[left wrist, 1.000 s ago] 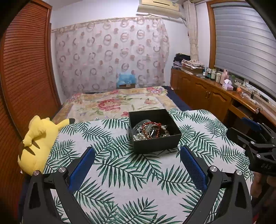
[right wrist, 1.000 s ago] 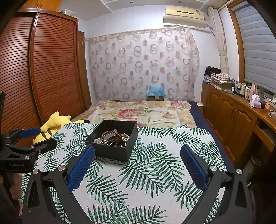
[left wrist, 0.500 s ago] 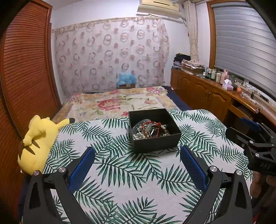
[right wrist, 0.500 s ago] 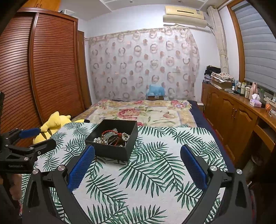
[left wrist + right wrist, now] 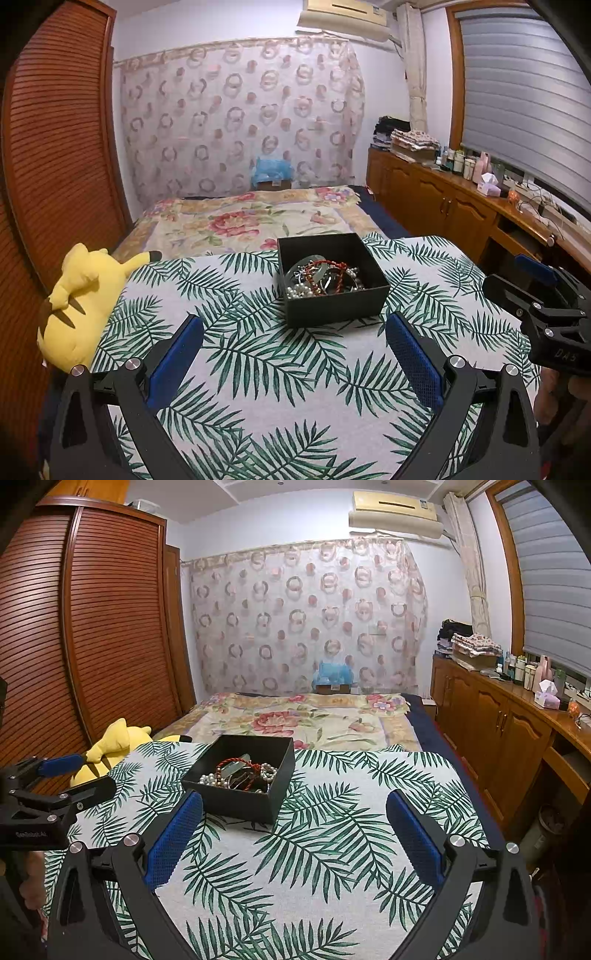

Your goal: Organize jewelry

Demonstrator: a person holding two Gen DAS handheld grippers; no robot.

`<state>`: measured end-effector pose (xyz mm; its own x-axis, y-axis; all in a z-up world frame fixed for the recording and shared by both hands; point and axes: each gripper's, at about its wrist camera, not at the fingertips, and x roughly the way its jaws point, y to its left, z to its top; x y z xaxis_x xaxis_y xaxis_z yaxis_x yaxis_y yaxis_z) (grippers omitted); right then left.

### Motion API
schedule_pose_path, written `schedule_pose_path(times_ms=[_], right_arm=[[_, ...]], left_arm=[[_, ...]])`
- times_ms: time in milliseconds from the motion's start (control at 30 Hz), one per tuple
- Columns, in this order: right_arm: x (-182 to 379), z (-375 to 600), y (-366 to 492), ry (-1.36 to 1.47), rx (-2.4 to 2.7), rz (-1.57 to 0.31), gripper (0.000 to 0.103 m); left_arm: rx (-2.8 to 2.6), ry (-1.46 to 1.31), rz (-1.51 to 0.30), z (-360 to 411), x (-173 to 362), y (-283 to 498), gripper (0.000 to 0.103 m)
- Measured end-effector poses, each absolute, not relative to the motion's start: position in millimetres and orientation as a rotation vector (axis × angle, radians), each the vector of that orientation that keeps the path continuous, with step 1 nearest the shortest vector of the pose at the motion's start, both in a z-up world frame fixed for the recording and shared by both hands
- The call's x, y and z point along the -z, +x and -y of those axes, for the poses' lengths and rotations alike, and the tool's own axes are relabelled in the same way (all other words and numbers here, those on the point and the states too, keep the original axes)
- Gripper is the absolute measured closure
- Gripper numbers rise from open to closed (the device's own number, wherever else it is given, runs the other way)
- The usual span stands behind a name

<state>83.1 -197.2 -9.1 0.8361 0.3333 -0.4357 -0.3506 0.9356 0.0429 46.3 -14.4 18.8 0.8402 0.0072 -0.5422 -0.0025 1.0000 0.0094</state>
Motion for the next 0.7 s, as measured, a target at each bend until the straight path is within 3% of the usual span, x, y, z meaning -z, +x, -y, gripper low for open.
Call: schedule_pose_path(times_ms=[700], right_arm=[[11.4,197.6,83.5,-0.037,-0.362,-0.456,0.003]], left_arm=[[-0.007,-0.005,-0.567,13.9,-21.4,40.1,0.008]])
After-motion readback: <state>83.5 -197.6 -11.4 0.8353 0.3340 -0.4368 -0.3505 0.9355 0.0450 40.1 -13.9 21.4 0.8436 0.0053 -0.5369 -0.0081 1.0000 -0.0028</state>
